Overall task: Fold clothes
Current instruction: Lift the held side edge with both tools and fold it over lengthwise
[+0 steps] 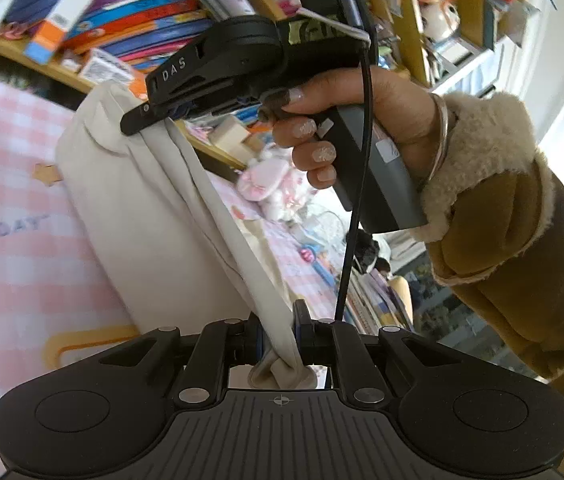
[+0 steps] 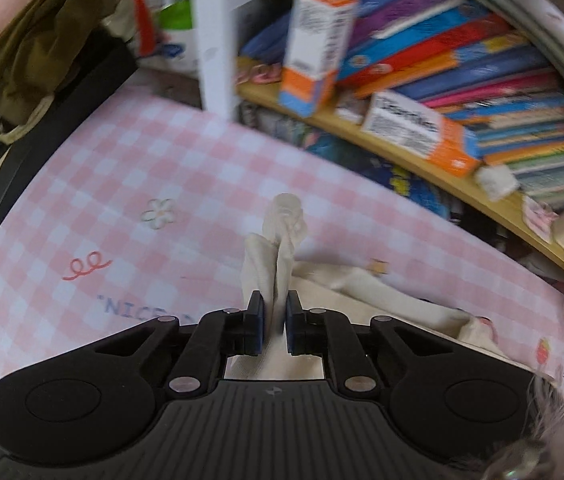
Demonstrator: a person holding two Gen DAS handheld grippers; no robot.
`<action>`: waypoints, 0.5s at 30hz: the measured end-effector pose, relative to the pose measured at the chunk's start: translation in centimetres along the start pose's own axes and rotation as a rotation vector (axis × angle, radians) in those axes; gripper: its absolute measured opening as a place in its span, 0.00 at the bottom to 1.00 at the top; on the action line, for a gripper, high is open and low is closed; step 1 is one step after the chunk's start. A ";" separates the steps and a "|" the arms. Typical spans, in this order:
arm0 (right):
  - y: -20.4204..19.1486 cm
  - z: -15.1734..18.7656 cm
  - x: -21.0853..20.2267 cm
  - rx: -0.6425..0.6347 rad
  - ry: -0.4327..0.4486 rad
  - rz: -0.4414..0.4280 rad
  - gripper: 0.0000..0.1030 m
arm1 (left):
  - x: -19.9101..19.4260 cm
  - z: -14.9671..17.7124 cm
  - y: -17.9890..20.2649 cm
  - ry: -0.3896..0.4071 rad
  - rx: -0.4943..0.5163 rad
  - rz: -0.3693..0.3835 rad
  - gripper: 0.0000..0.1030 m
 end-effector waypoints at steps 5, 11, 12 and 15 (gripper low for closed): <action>4.6 1.5 -1.4 0.051 0.030 -0.002 0.09 | 3.6 0.3 1.7 -0.018 0.031 -0.006 0.11; 9.4 3.5 -2.9 0.078 0.071 -0.029 0.09 | 7.6 1.1 3.9 -0.021 0.048 -0.048 0.11; 10.3 3.8 -3.2 0.078 0.080 -0.036 0.09 | 8.3 1.2 4.1 -0.023 0.049 -0.062 0.11; 12.6 5.2 -3.7 0.083 0.098 -0.056 0.09 | 10.1 1.6 5.0 -0.027 0.056 -0.102 0.11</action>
Point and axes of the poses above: each gripper's, at about its wrist camera, not at the fingertips, and x roughly the way its jaws point, y to its right, z to its underside, the point moved 10 cm from there along x, roughly the way its jaws point, and after that the axes turned 6 degrees about y, right-handed, at the moved point
